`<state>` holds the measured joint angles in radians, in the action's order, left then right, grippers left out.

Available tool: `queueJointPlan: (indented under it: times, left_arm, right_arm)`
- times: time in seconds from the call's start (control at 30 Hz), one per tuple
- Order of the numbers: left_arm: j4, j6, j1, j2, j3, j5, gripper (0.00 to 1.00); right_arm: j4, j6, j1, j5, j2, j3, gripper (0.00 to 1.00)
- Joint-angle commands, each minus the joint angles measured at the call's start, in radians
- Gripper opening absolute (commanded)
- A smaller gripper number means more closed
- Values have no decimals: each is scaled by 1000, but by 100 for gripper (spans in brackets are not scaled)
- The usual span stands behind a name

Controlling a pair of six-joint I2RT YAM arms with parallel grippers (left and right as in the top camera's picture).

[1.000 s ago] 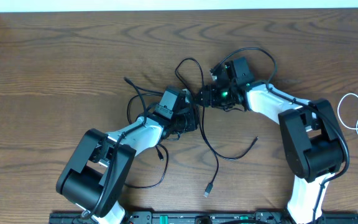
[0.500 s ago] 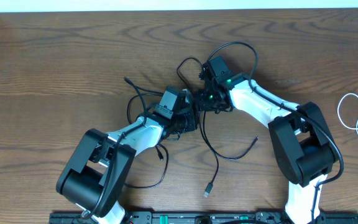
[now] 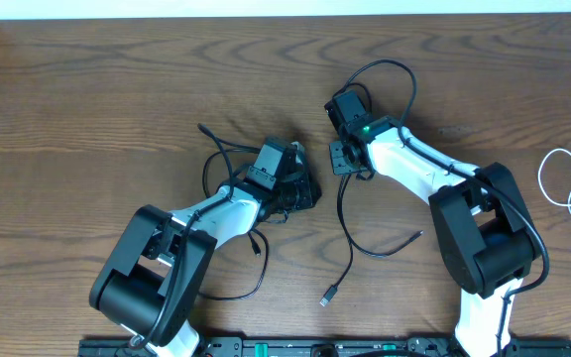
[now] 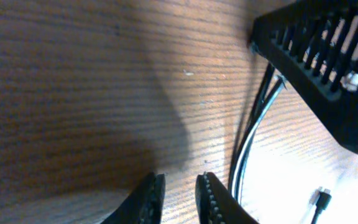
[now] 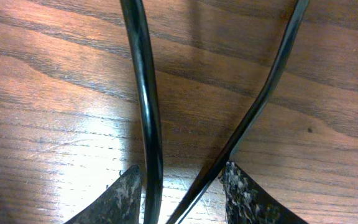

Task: Untangle cables

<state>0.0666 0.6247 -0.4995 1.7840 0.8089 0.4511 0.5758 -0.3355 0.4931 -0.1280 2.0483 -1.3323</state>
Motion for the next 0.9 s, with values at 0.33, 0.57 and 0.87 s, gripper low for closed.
queueJointPlan:
  times: [0.33, 0.57, 0.87]
  left_arm:
    - [-111, 25, 119, -186, 53, -27, 26]
    - [-264, 24, 299, -203, 53, -134, 29]
    - [-389, -39, 436, -203, 52, -158, 45]
  right_arm:
    - [45, 31, -64, -17, 95, 53, 19]
    - [56, 30, -115, 105, 95, 53, 46]
    - [45, 24, -127, 18, 97, 63, 71]
